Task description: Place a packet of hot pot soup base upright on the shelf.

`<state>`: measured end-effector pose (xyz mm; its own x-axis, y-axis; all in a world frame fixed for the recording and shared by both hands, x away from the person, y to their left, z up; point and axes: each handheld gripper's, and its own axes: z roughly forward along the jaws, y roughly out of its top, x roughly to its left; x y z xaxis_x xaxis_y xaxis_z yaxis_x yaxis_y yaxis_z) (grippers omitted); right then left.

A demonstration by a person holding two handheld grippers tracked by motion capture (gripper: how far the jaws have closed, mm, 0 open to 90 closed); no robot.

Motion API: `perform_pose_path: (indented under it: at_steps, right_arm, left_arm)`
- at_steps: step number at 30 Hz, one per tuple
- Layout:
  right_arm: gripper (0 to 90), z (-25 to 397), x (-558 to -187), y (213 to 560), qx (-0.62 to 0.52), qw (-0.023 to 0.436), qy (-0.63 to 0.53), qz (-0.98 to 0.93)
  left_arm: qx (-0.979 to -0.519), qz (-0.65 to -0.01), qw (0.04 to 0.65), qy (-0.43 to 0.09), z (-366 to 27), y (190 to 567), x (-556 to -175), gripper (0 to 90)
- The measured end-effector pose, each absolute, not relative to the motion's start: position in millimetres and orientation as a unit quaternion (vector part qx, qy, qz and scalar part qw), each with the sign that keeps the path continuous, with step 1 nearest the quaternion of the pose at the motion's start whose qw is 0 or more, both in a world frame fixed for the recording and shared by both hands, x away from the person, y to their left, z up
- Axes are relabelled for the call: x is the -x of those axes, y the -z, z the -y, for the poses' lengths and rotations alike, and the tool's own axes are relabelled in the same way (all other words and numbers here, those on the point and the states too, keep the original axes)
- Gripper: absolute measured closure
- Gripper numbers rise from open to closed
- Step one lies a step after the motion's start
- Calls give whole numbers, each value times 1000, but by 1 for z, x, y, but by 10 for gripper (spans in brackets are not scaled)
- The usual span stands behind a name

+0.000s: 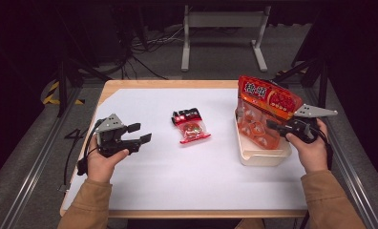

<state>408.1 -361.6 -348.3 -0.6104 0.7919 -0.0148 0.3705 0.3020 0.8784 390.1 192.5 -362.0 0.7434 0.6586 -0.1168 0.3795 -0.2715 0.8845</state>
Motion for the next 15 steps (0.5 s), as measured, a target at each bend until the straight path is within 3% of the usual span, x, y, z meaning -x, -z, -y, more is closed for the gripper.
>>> perform_pose_path:
  at_steps: [15]
  right_arm:
    - [699,371,-413,359,-400,222,-460,-761]
  left_arm:
    - [-786,-335,503,-129,-189,364,-392,375]
